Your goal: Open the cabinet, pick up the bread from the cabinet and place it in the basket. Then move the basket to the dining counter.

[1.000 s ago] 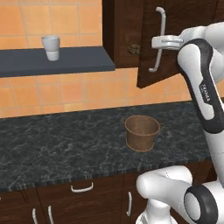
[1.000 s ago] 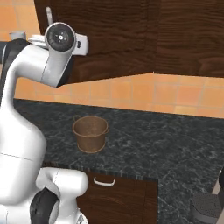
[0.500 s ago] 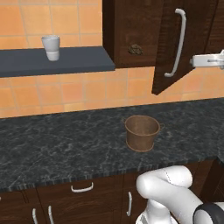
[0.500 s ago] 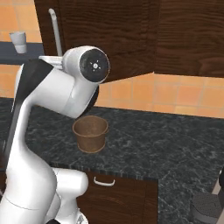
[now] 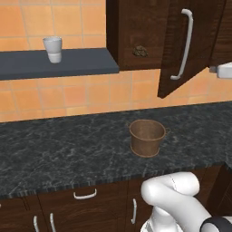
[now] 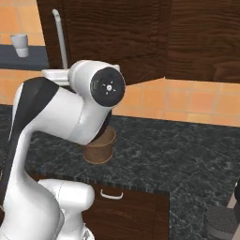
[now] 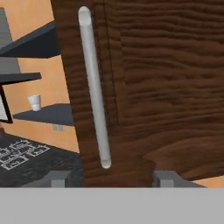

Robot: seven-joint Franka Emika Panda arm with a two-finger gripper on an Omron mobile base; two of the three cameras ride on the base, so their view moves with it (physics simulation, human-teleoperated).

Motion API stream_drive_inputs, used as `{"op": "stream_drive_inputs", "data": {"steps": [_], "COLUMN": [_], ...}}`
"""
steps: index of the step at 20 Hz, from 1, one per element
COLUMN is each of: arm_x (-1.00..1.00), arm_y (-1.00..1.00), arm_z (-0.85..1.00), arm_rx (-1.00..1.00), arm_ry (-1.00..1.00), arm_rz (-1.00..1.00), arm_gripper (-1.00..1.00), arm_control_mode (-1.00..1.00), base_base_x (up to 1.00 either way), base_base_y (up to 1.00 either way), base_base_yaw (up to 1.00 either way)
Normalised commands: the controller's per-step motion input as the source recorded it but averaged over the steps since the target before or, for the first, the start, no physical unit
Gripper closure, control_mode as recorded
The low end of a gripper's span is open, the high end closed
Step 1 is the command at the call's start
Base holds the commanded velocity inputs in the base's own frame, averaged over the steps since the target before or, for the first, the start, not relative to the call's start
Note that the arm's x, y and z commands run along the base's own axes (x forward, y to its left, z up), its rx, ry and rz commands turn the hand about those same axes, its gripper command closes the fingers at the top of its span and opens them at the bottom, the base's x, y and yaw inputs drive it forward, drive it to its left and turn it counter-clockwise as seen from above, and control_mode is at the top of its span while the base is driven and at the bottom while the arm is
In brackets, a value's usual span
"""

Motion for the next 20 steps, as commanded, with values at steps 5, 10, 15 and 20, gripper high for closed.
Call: {"op": "stream_drive_inputs", "data": {"steps": [5, 10, 15, 20], "arm_x": [-0.53, -0.01, 0.12, 0.28], "arm_y": [0.85, 0.84, 0.82, 0.57], "arm_z": [0.1, -0.22, -0.66, 0.06], "arm_rx": [-0.53, -0.69, -0.69, -0.51], "arm_ry": [-0.07, 0.08, 0.25, 0.31], "arm_rz": [-0.18, -0.25, -0.28, -0.28], "arm_gripper": [-1.0, -1.0, -1.0, -1.0], "arm_control_mode": [-1.0, -1.0, -1.0, -1.0], "base_base_x": [0.0, 0.0, 0.0, 0.0], "base_base_y": [0.0, 0.0, 0.0, 0.0], "base_base_yaw": [0.0, 0.0, 0.0, 0.0]}}
